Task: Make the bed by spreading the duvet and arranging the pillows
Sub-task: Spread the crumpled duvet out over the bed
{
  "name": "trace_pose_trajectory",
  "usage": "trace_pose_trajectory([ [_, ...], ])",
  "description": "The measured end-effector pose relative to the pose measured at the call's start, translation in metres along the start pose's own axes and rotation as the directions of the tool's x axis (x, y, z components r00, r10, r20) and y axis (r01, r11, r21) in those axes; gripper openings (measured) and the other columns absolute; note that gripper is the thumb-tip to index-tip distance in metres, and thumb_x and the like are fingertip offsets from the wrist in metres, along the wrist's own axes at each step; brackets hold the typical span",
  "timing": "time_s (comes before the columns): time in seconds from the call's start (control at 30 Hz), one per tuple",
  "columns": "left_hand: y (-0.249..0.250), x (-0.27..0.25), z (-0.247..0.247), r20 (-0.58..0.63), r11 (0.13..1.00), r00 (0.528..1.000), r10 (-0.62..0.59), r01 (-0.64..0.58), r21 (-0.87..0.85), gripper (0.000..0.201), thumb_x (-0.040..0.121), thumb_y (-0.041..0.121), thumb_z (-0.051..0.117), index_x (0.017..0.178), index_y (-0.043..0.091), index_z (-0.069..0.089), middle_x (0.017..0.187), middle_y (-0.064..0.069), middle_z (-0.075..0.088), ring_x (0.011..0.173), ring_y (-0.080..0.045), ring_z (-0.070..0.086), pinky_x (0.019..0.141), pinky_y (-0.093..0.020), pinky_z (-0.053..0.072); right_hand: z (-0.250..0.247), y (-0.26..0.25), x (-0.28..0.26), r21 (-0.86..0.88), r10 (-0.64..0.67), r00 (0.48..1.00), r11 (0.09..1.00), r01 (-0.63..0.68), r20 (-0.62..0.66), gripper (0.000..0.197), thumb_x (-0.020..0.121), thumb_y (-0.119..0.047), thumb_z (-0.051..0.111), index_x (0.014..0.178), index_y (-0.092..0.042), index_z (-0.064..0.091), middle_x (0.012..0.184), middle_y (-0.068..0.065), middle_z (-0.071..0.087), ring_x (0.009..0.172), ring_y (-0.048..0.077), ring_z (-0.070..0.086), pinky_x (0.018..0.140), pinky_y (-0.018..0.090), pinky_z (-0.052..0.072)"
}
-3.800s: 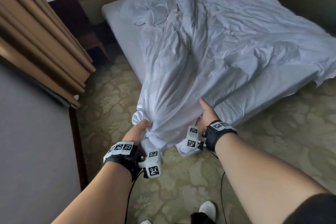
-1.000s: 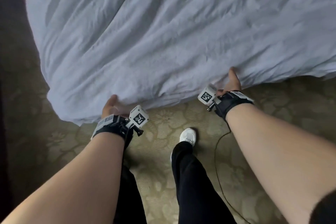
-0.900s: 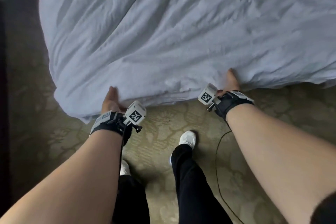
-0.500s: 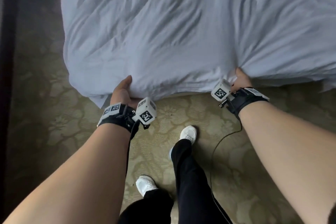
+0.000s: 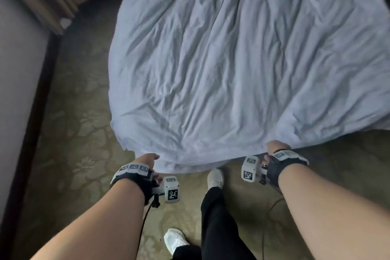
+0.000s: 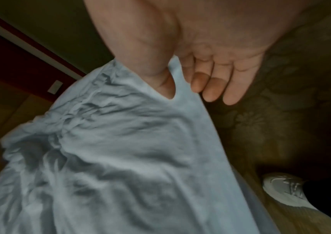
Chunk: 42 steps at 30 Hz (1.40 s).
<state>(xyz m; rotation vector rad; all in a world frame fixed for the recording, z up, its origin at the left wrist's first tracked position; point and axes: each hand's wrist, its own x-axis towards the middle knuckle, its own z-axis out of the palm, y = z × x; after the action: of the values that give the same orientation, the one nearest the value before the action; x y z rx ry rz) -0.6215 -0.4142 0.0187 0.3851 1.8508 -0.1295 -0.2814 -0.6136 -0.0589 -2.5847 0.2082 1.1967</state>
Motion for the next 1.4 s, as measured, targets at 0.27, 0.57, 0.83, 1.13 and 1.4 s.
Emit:
trace_pose_trajectory([
  [0.27,0.16,-0.132,-0.043,-0.027,0.839,0.893,0.449,-0.431,-0.332,0.047,0.089,0.022,0.074,0.126,0.003,0.052,0.119,-0.018,0.058,0.085,-0.034,0.068,0.062,-0.044,0.058,-0.069,-0.203,-0.118,0.582,-0.265,0.956,0.8,0.145,0.126,0.041,0.1,-0.017,0.05,0.137,0.0,0.052,0.106,0.015,0.059,0.091,0.027,0.06,0.092,0.043,0.057],
  [0.57,0.249,-0.24,-0.113,-0.006,0.643,0.746,0.666,-0.578,-0.501,0.013,0.092,0.019,0.07,0.1,0.012,0.061,0.115,-0.015,0.06,0.093,-0.034,0.071,0.078,-0.045,0.062,-0.105,-0.361,-0.272,0.691,-0.504,0.864,0.631,0.353,0.019,0.015,0.096,-0.004,0.049,0.085,-0.001,0.058,0.075,0.012,0.058,0.06,0.025,0.056,0.066,0.036,0.053],
  [0.83,0.306,-0.231,-0.217,0.035,0.565,0.646,0.763,-0.639,-0.522,0.028,0.091,0.02,0.07,0.115,0.007,0.062,0.113,-0.013,0.065,0.094,-0.033,0.072,0.067,-0.037,0.06,-0.059,-0.435,-0.343,0.733,-0.588,0.8,0.491,0.47,-0.12,0.012,0.091,-0.004,0.051,0.082,-0.005,0.059,0.065,0.007,0.049,0.047,0.02,0.047,0.047,0.024,0.04],
  [1.13,0.382,-0.219,-0.321,0.16,0.572,0.566,0.809,-0.694,-0.438,0.016,0.09,0.02,0.067,0.099,0.008,0.063,0.086,-0.008,0.062,0.074,-0.025,0.063,0.065,-0.033,0.053,0.018,-0.475,-0.431,0.799,-0.577,0.8,0.397,0.452,-0.166,0.016,0.096,0.0,0.047,0.082,-0.003,0.055,0.074,0.012,0.051,0.059,0.023,0.048,0.058,0.03,0.04],
  [1.4,0.452,-0.213,-0.315,0.238,0.566,0.514,0.824,-0.722,-0.398,0.02,0.093,0.019,0.066,0.108,0.006,0.065,0.1,-0.011,0.067,0.086,-0.029,0.067,0.07,-0.036,0.058,0.038,-0.527,-0.433,0.802,-0.548,0.807,0.371,0.469,-0.219,0.014,0.097,-0.004,0.051,0.087,-0.008,0.059,0.075,0.01,0.054,0.058,0.023,0.051,0.059,0.029,0.043],
])
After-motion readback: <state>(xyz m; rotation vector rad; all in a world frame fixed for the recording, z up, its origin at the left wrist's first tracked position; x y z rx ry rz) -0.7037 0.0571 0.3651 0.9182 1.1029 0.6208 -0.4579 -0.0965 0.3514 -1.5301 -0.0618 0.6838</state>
